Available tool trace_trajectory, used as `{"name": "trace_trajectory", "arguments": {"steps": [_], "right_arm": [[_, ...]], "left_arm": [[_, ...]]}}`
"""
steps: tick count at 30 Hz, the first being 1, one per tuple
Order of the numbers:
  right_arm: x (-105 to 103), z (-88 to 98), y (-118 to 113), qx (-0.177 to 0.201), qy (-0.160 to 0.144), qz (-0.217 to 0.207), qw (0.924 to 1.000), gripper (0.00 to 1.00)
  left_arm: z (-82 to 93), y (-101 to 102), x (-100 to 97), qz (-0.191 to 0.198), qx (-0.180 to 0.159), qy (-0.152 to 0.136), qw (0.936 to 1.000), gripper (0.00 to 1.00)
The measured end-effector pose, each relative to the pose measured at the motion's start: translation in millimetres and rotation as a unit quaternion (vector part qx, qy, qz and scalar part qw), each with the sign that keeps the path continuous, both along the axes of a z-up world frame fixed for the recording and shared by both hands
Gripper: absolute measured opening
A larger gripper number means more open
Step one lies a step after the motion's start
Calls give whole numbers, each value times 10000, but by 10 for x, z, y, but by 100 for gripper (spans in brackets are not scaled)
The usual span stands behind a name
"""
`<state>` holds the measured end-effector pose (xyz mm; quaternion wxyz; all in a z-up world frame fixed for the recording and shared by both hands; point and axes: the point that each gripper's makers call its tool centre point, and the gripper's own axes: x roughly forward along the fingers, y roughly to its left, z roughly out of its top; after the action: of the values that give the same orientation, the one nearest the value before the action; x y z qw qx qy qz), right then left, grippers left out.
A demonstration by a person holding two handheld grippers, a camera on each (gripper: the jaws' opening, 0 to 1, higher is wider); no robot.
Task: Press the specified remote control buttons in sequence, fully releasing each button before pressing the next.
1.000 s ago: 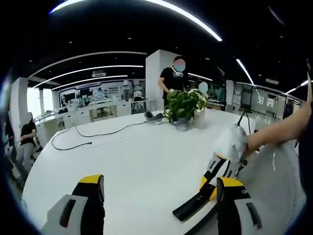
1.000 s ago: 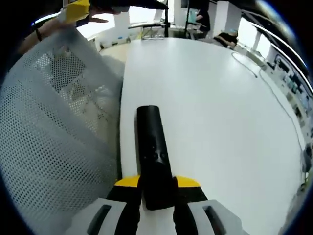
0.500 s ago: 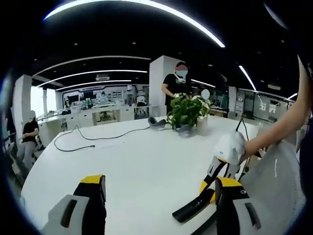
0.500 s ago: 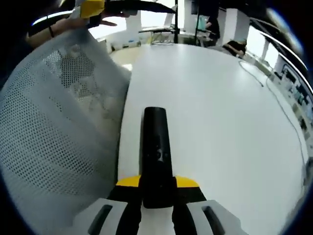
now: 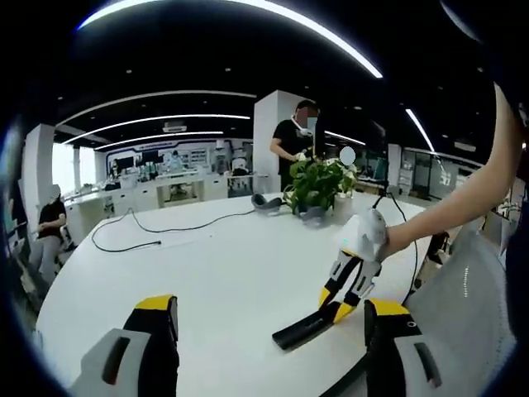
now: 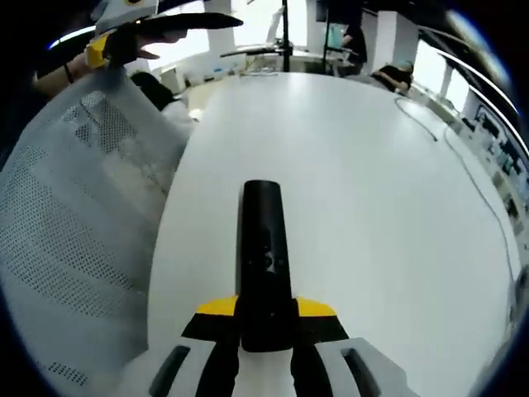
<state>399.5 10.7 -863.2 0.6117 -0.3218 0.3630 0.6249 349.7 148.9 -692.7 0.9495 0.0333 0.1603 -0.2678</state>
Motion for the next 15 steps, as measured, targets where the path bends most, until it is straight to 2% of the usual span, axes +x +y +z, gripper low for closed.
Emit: {"name": "trace_trajectory", "arguments": {"steps": [15], "right_arm": [[613, 5, 13, -83, 27, -108, 9999, 20]], "left_arm": [[-1, 33, 11, 86, -33, 17, 10000, 97]]}}
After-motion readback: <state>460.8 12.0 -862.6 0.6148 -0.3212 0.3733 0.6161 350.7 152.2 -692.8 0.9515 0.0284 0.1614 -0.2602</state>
